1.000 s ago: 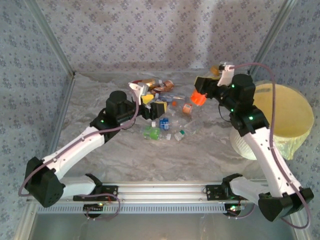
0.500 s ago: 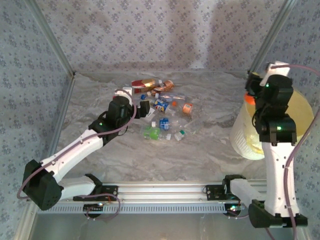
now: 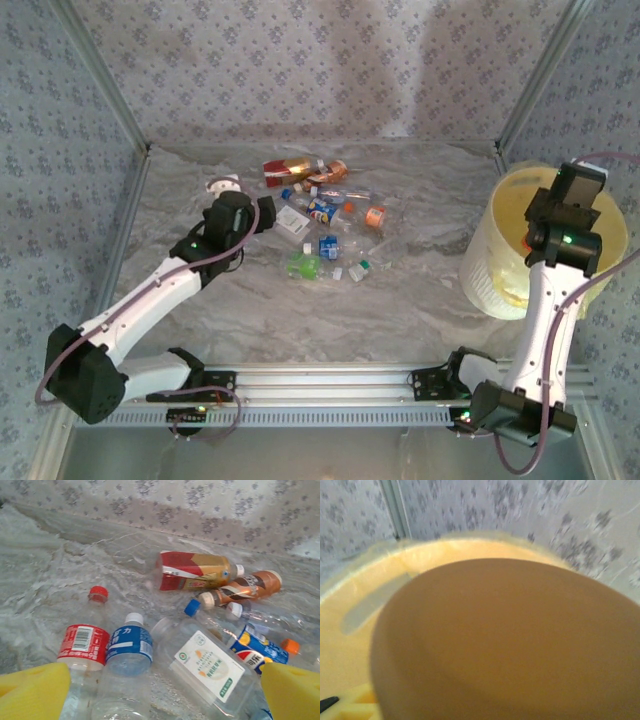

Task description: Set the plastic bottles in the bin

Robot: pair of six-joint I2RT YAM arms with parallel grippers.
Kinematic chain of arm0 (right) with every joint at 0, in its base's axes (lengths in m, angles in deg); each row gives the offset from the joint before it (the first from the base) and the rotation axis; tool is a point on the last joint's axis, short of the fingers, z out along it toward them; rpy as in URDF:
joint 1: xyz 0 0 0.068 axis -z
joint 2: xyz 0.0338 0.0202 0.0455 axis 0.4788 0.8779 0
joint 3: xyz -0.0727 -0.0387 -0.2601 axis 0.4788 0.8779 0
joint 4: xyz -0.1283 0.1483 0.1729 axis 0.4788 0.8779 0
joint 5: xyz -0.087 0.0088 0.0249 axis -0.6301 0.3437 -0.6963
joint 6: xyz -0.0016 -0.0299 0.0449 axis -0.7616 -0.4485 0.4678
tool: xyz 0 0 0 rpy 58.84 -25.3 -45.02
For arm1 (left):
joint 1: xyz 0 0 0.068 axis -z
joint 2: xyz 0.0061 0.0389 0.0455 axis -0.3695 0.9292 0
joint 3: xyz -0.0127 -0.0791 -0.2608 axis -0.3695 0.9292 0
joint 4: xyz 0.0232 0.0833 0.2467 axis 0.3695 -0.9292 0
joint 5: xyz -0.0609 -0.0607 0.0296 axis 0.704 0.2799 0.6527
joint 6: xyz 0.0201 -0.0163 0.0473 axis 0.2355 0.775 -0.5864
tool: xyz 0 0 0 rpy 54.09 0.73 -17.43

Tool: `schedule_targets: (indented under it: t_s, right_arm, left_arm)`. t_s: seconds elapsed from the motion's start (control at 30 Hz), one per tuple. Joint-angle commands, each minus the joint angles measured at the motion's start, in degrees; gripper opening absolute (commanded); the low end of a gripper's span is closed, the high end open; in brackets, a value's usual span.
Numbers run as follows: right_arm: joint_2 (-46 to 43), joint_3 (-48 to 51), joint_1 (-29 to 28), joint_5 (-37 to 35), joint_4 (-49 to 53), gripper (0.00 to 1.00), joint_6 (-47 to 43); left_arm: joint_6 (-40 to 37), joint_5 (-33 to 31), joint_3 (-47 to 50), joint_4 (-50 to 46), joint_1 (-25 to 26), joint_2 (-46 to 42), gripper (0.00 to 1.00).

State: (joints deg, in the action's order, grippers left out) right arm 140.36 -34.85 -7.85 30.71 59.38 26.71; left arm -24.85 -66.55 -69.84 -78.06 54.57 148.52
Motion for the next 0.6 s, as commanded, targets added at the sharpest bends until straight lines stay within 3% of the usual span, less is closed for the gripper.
schedule_targets:
  t_s: [0.0,0.27,0.57]
  right_arm:
    - [1.8,2.5,0.4,0.8,4.2,0.47,1.6]
    - [6.8,6.6,0.9,-0.9,2.1,0.50,2.7]
    - [7.4,5.5,0.9,-1.7,1.9,0.83,4.1]
  left_arm:
    - [3.5,-1.3,0.1,-3.3,-1.4,-1.4,0.98]
    - [6.4,-1.9,-0.9,-11.0,-5.4,-1.0,0.98]
    - [8.5,1.2,0.1,-16.3,-13.2,-0.6,0.98]
